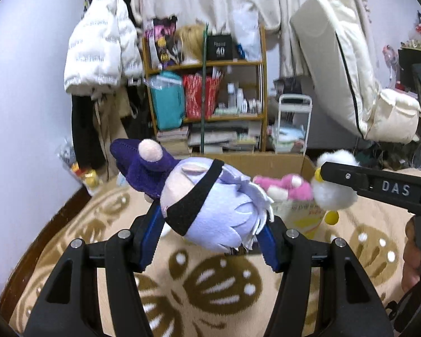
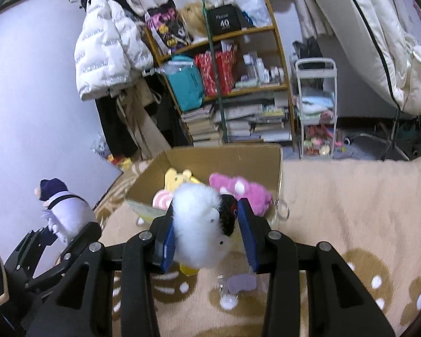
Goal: Organize soft objects
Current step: 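Lift the doll and white plush over the box and release both inside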
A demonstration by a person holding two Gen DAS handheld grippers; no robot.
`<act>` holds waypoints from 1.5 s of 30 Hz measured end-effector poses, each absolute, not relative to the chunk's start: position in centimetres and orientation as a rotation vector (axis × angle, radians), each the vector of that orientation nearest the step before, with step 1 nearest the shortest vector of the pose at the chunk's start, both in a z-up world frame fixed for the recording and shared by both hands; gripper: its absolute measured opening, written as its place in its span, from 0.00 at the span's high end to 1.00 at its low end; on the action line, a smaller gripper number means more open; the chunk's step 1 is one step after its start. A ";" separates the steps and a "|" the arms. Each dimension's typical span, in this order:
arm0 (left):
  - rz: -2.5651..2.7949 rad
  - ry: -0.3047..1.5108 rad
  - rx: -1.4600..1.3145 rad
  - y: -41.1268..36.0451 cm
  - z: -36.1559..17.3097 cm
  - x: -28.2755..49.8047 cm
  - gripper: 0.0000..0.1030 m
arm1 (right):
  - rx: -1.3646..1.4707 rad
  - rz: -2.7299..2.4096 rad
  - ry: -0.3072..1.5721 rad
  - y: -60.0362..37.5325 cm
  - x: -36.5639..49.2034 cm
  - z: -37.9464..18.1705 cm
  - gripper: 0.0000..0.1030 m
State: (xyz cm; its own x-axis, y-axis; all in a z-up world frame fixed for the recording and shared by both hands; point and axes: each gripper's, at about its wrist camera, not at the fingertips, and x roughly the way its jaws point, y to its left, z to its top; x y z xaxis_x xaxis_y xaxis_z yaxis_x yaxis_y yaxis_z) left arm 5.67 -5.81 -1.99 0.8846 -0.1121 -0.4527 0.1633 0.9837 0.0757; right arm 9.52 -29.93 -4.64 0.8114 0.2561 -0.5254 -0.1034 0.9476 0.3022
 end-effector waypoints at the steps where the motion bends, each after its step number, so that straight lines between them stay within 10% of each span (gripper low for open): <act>1: -0.144 0.450 0.111 -5.8 -1.7 5.7 0.42 | 0.268 0.190 0.581 -30.0 9.6 -4.3 0.59; 45: -0.191 0.478 0.122 -7.7 -3.6 16.8 0.41 | 0.254 0.205 0.573 -31.7 18.5 -6.2 0.59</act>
